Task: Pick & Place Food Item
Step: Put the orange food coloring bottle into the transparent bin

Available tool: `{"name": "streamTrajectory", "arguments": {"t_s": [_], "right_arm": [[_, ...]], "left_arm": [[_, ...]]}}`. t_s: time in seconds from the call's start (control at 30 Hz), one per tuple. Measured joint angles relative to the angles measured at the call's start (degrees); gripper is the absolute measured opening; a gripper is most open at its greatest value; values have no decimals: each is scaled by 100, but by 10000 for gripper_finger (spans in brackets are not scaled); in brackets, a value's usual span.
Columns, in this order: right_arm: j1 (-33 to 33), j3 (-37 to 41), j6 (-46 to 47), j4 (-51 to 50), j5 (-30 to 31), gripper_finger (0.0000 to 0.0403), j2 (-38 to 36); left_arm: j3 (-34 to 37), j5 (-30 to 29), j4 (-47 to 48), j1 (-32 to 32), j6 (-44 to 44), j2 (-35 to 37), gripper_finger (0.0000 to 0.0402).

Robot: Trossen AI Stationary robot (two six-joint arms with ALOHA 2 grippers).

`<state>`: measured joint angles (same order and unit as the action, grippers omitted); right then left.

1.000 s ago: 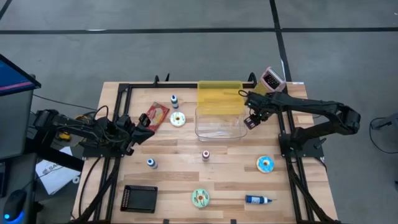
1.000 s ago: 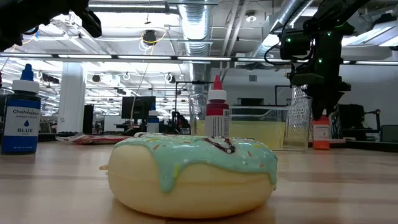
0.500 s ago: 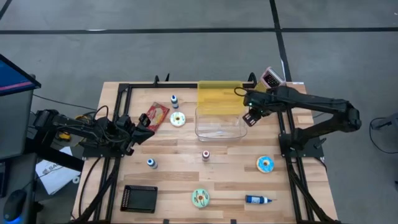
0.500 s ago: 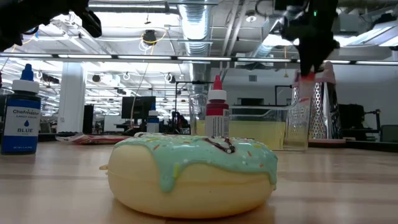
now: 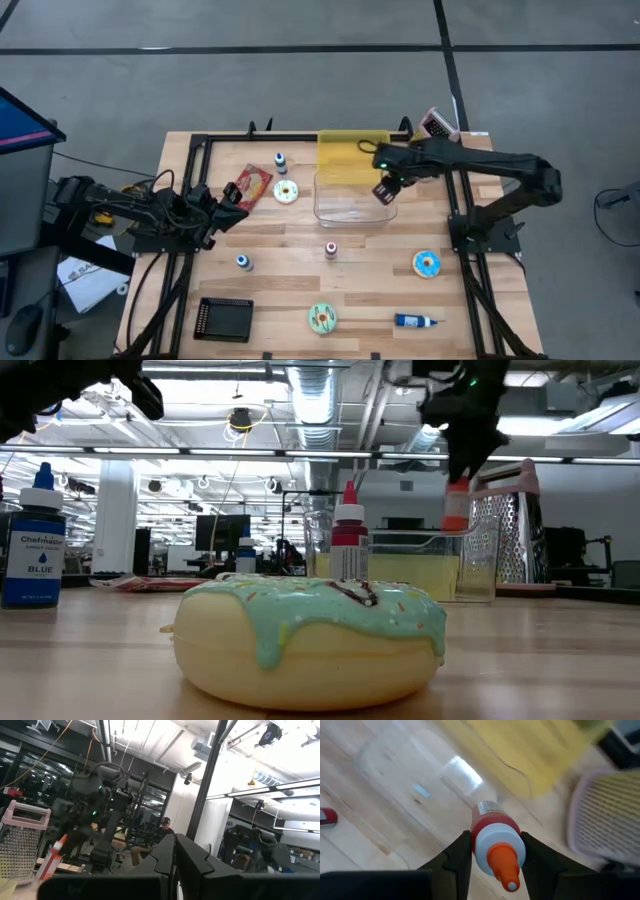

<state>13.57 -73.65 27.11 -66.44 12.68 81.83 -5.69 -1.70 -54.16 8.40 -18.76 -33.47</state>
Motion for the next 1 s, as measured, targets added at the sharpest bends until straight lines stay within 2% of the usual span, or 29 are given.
{"name": "streamTrajectory", "arguments": {"t_s": [0.13, 0.3, 1.0], "right_arm": [[84, -1, -286, 302, -253, 128, 437], [128, 0, -418, 300, -248, 128, 812], [574, 0, -949, 752, -693, 128, 1208]], "left_arm": [[0, 1, -12, -2, -9, -2, 11], [0, -1, -6, -2, -11, -2, 11], [0, 0, 12, -2, -8, -107, 11]]}}
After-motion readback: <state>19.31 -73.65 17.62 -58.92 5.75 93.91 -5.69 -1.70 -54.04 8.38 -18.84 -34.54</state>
